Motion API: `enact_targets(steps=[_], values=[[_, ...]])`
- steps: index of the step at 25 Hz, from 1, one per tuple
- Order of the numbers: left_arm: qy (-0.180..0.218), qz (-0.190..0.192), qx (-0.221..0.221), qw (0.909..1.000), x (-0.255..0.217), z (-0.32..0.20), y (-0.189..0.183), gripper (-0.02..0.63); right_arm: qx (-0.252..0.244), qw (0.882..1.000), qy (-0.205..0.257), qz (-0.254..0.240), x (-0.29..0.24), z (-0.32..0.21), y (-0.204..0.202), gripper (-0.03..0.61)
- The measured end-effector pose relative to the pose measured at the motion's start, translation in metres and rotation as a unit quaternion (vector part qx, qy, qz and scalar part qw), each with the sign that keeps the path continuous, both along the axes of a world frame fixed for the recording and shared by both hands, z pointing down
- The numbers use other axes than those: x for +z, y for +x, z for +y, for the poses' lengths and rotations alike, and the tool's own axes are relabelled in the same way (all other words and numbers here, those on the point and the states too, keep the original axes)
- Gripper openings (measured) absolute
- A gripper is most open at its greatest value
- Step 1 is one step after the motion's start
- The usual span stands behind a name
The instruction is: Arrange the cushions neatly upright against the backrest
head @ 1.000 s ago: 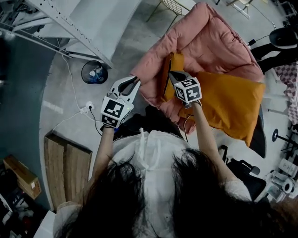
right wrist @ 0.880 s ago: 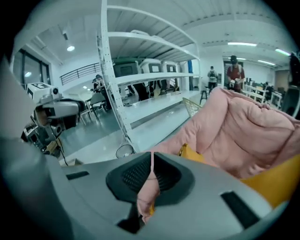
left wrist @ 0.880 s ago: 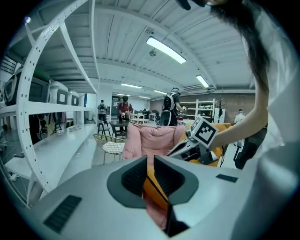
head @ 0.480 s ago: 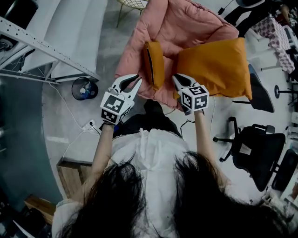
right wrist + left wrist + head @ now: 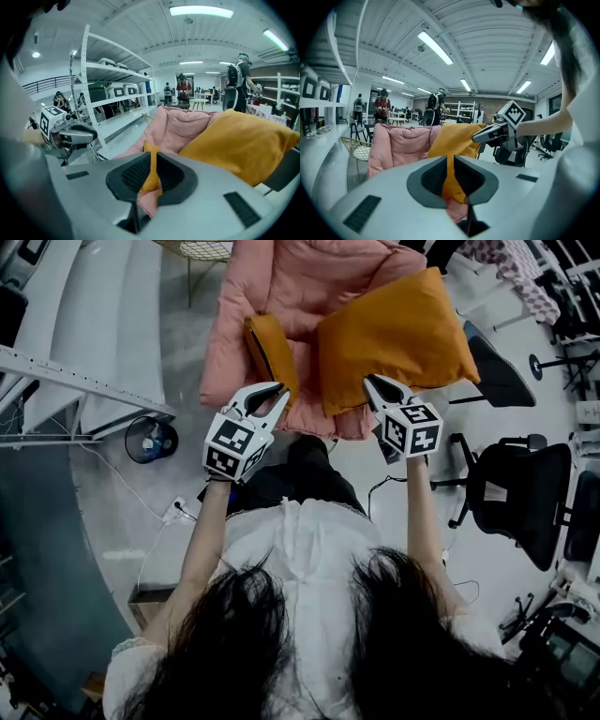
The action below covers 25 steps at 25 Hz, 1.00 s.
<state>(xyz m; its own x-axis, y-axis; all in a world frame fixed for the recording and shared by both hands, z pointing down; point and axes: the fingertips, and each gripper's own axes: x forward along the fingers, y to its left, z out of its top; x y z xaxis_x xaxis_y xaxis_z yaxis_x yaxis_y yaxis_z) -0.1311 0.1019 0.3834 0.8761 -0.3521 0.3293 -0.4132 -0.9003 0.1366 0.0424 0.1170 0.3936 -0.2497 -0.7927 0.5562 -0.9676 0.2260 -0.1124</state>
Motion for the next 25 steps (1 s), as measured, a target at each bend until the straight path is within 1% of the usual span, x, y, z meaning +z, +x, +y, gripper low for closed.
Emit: enact_targets(steps=[4,8,12,16,17,19,22,23,24,25], values=[[-0.009,0.004,0.018,0.9998,0.004,-0.010,0.025,0.041,0.022,1.000,0.013,0.015,-0.020,-0.008,0.033,0.032],[-0.023,0.003,0.025,0.9994,0.013,-0.030,0.054,0.041,0.039,0.998,0.023,0.034,-0.043,-0.024,0.075,0.032],[-0.041,0.005,0.021,0.9989,0.023,-0.057,0.084,0.042,0.059,0.996,0.030,0.056,-0.071,-0.054,0.132,0.034],[-0.057,-0.008,0.019,0.9982,0.042,-0.082,0.115,0.043,0.068,0.994,0.027,0.076,-0.096,-0.092,0.196,0.047],[-0.060,-0.012,0.018,0.9979,0.046,-0.087,0.121,0.043,0.064,0.994,0.019,0.081,-0.099,-0.102,0.209,0.078],[-0.068,-0.017,0.016,0.9974,0.055,-0.098,0.131,0.043,0.055,0.995,-0.005,0.087,-0.098,-0.122,0.230,0.214],[-0.084,-0.023,0.016,0.9961,0.070,-0.110,0.149,0.049,0.058,0.994,-0.045,0.081,-0.083,-0.149,0.260,0.250],[-0.090,-0.027,0.019,0.9954,0.076,-0.112,0.155,0.063,0.058,0.994,-0.060,0.076,-0.074,-0.156,0.268,0.262],[-0.097,-0.030,0.023,0.9945,0.082,-0.115,0.162,0.094,0.058,0.992,-0.077,0.076,-0.064,-0.161,0.275,0.270],[-0.105,-0.034,0.027,0.9935,0.089,-0.116,0.168,0.140,0.058,0.990,-0.097,0.084,-0.053,-0.164,0.283,0.276]])
